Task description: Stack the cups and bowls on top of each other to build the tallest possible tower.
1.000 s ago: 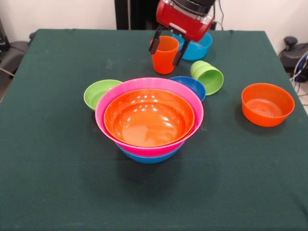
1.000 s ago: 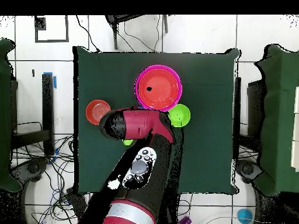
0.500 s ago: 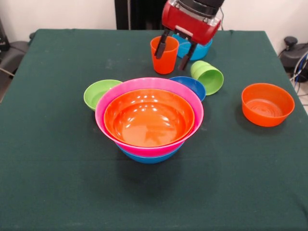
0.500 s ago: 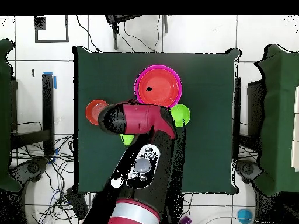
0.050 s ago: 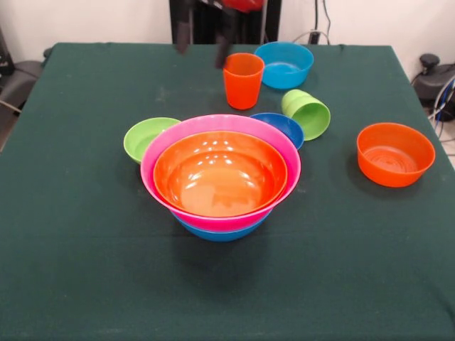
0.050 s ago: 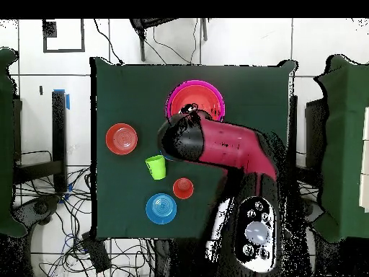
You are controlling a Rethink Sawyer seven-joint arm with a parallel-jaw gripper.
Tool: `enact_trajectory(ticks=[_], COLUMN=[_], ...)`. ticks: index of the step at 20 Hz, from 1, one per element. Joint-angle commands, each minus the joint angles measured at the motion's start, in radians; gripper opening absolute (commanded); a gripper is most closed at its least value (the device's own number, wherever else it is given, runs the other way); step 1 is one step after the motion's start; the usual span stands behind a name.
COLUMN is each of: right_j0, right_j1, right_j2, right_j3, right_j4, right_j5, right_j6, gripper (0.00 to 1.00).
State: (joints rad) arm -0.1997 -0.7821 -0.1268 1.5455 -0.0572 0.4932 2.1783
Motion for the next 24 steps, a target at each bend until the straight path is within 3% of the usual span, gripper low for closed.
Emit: enact_trajectory(ticks=[1,7,17,24], right_j0=[-0.161,-0.260,-0.289,-0.304], right_j1=[-0.099,-0.128,-0.146,-0.157], right_j2=[0.290,0.381,0.434,0.461], right_j3=[0.120,0.125,0.151,0.146], right_j4=[-0.057,-0.083,-0.110,-0.136], right_j5=[0.165,0.221,0.223,0.306], right_j6=[-0.447,-0.522,-0.553,-0.548], gripper=[1.00,1.00,1.00,1.00])
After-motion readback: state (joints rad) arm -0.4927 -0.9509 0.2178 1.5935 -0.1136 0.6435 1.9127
